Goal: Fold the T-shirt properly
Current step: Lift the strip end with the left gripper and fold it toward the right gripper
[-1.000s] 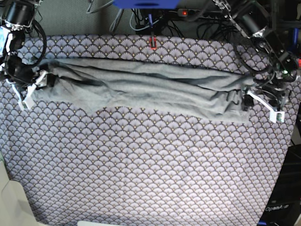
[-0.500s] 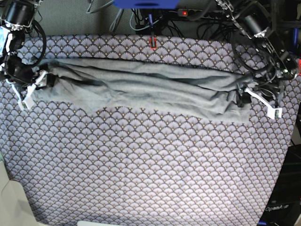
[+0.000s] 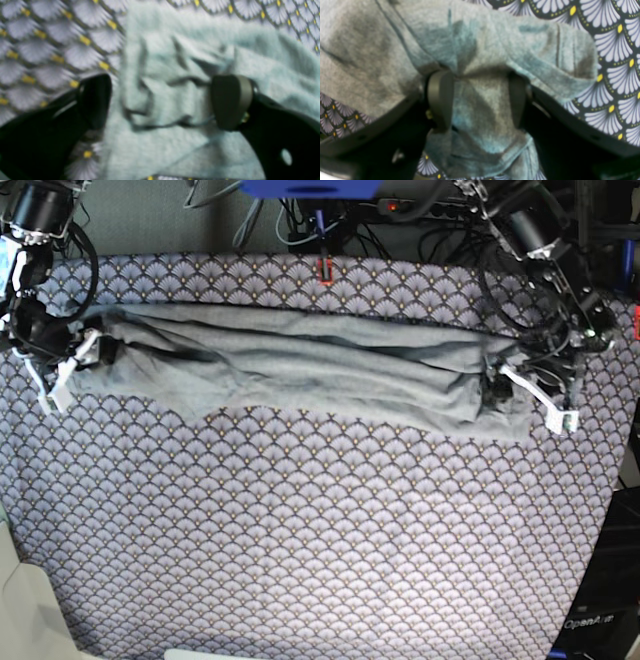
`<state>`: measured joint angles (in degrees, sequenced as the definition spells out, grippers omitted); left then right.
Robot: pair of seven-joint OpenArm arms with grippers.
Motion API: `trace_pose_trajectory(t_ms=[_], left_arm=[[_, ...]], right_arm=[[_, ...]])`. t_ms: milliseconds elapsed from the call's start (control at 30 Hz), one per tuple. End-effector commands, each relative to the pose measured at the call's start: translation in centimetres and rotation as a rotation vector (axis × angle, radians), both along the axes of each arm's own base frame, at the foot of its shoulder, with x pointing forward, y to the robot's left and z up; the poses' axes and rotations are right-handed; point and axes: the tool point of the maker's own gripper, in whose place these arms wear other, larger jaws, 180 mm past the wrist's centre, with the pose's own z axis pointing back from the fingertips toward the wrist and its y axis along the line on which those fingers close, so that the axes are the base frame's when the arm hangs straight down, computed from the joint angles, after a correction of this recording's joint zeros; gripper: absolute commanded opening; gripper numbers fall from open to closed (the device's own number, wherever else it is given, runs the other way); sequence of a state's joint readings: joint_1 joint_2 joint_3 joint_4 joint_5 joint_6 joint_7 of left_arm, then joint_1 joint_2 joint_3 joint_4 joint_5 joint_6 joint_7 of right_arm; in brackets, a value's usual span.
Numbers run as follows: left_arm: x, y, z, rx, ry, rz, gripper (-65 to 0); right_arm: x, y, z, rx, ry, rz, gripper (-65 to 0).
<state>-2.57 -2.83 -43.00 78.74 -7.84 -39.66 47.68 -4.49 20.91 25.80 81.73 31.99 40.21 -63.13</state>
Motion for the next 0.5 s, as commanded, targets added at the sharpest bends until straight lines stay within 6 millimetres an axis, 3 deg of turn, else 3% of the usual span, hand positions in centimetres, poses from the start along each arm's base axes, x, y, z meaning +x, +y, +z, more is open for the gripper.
trace_pose_trajectory(t_ms=[0, 467], left_arm=[[1.0, 0.4, 1.3, 0.011, -0.042, -0.005, -2.9], [-0.1, 0.3, 0.2, -0.005, -0.012, 0.001, -3.0]], right_arm=[[1.0, -0.5, 1.2, -0.005, -0.043, -0.003, -28.5], [1.0, -0.5, 1.2, -0.005, -0.043, -0.003, -28.5]])
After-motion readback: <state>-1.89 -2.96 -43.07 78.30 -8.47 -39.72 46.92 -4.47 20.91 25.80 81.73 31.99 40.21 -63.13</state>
